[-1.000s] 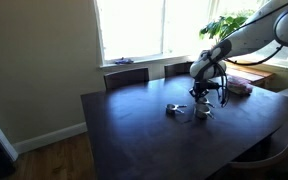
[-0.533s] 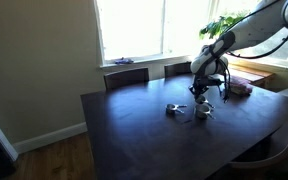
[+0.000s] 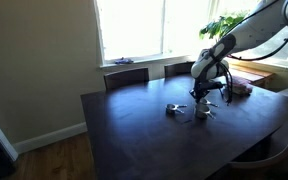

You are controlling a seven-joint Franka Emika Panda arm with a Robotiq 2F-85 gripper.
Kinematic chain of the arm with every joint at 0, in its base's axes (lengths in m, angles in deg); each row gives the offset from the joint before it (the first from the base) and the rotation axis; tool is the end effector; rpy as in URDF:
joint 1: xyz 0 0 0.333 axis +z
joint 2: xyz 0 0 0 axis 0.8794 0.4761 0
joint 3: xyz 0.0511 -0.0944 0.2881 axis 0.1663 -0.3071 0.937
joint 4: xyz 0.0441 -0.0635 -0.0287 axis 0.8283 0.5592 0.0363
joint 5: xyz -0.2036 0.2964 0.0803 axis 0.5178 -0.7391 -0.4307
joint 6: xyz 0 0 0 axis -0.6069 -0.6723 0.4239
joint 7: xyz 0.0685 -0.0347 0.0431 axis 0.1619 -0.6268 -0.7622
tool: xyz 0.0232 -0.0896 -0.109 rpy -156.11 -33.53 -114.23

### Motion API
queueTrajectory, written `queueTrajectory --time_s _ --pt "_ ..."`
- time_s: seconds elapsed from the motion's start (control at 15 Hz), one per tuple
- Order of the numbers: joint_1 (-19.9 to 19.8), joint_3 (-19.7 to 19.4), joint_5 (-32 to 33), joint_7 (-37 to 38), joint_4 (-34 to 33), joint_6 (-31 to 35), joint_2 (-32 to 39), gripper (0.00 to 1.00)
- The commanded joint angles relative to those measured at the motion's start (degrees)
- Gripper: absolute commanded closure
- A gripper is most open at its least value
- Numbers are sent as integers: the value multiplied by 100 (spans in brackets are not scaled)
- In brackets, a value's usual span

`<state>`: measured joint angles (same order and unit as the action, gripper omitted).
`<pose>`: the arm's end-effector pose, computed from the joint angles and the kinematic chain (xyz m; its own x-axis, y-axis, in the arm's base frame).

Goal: Pile up the silver pots

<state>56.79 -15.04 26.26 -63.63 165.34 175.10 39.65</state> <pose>0.6868 -0.1503 0.0621 0.9290 -0.3497 0.1208 -0.3597 -0.9301 0.0741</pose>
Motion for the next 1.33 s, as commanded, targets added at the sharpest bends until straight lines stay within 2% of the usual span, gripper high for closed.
queueTrajectory --time_s 0.0,0.33,0.6,0.67,0.8,1.07,1.27 --pt "28 63 193 -239 833 324 -618 94" --pt "102 83 439 -562 1402 556 -1104 94" --pt "274 -45 720 -444 1632 537 -1322 97" --pt "315 -102 816 -429 1608 524 -1304 70" --pt "353 -161 955 -414 1561 478 -1290 71" --pt "350 -231 1072 -347 1311 327 -1111 47" --pt "270 -142 1016 -416 1159 309 -951 27"
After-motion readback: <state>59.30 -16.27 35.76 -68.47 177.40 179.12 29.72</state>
